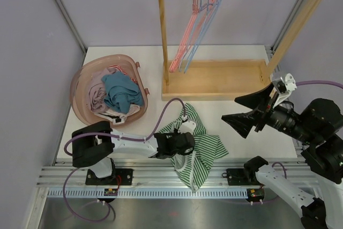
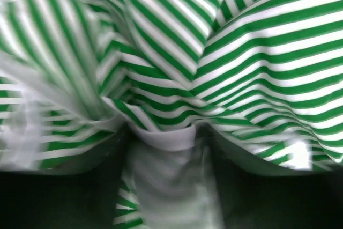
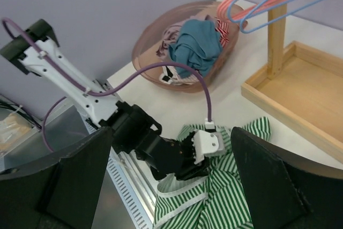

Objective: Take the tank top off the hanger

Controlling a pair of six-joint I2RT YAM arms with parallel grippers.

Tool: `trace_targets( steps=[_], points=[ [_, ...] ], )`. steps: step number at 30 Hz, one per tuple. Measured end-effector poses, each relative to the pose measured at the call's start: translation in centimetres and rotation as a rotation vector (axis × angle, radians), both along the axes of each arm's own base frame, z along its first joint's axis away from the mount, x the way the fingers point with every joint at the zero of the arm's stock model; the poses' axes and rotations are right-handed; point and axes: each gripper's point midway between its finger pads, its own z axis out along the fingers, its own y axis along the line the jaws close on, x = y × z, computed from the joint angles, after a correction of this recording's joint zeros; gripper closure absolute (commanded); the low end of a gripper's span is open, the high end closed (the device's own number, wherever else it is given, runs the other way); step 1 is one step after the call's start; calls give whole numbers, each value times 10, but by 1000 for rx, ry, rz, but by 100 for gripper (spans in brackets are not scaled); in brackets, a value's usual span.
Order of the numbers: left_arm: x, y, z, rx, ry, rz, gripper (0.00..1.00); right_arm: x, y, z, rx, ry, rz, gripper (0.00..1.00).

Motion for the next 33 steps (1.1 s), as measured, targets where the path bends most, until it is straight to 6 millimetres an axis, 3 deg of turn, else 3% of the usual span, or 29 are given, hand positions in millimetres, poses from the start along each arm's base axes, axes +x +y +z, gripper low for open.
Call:
trace_targets(
  steps=[2, 8, 12, 15, 24, 33],
  points=[
    [3, -5, -1, -15, -15, 19, 100, -10, -1, 7, 23, -27, 25, 0],
    [1, -9, 2, -36, -25, 46, 100, -28, -7, 16, 60, -88, 47, 1],
    [-5, 15, 16, 5, -16, 80, 100, -33, -10, 14, 65, -98, 45, 1],
    [-1, 33, 48, -21, -53, 127, 100, -33, -11, 12, 66, -99, 39, 1],
    [21, 93, 174, -145, -233, 317, 100, -32, -14, 8, 67, -102, 22, 1],
    [54, 173, 287, -222, -403, 527, 100, -31, -13, 11, 73, -114, 21, 0]
  ],
)
